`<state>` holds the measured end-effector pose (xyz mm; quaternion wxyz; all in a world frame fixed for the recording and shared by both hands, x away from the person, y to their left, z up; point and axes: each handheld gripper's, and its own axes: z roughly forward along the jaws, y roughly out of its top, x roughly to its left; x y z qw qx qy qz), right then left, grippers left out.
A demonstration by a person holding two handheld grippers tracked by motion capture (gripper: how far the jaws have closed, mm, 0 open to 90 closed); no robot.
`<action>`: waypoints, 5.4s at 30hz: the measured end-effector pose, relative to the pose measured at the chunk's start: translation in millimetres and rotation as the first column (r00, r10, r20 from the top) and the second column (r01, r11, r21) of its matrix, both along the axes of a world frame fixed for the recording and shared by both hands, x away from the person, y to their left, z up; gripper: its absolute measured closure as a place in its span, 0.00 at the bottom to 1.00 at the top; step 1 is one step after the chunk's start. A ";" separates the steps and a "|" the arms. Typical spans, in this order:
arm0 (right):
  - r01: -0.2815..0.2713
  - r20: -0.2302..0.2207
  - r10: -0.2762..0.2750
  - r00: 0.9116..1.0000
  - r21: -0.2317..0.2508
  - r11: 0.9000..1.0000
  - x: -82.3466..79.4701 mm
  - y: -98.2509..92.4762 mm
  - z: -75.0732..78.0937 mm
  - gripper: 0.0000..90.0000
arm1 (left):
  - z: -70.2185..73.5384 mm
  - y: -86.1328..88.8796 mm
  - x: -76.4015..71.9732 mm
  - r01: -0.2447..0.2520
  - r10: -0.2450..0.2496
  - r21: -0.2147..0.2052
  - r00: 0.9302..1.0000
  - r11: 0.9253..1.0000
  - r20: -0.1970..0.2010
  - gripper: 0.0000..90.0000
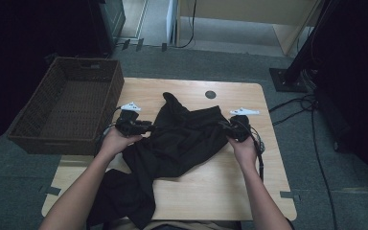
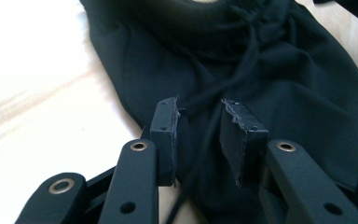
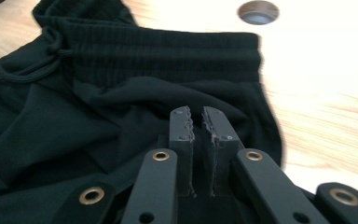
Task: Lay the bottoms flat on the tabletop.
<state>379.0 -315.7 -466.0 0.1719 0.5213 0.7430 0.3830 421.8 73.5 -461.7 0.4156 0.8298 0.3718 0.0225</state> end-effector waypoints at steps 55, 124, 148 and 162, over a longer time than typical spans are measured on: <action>0.124 -0.070 -0.129 0.989 -0.081 0.989 40.3 -21.0 -39.9 0.98 | -28.4 6.0 21.4 -0.152 0.152 0.062 0.988 0.986 0.007 0.84; -0.078 -0.023 0.078 0.997 0.002 0.997 -29.6 13.0 -18.8 0.79 | -4.0 -0.6 -27.8 -0.031 0.030 0.029 0.999 0.999 0.011 0.60; -0.235 -0.058 0.234 0.970 -0.004 0.972 -34.4 69.7 -46.5 0.69 | -39.5 -24.8 -45.3 0.051 -0.051 0.052 0.999 0.997 -0.009 0.88; -0.178 -0.051 0.175 0.983 -0.072 0.981 -36.4 57.4 -43.7 1.00 | -32.5 -9.9 -50.2 0.013 -0.014 0.025 1.000 1.000 0.028 1.00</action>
